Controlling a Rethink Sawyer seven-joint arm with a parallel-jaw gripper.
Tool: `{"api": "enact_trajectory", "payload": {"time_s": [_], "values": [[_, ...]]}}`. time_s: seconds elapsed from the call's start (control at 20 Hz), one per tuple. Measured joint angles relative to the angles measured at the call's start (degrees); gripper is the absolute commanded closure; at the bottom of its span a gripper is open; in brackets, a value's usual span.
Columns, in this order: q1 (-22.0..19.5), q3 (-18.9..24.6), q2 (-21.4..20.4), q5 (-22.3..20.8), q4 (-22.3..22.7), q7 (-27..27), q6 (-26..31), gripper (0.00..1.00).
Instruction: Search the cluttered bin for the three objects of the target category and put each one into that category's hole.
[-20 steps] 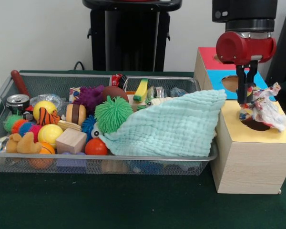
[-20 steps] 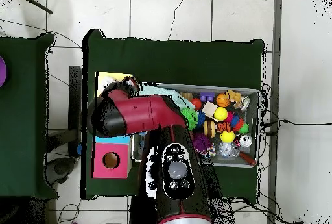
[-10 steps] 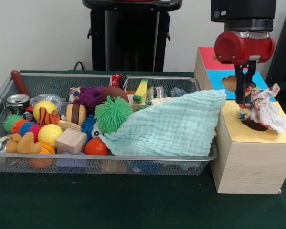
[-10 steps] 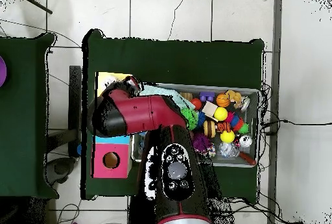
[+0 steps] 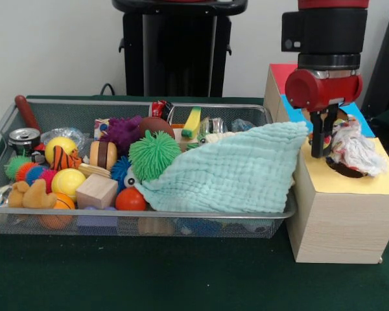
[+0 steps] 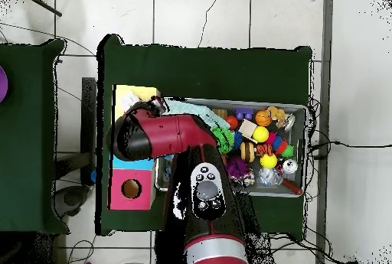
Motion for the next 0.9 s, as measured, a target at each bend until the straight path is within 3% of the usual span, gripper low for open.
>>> {"api": "enact_trajectory", "payload": {"time_s": [0.2,0.9], "values": [[0.12,0.01,1.9,0.07,-0.17,0.0,-0.18,1.0],[1.81,-1.74,2.0,0.0,-0.78,0.0,-0.39,1.0]]}}
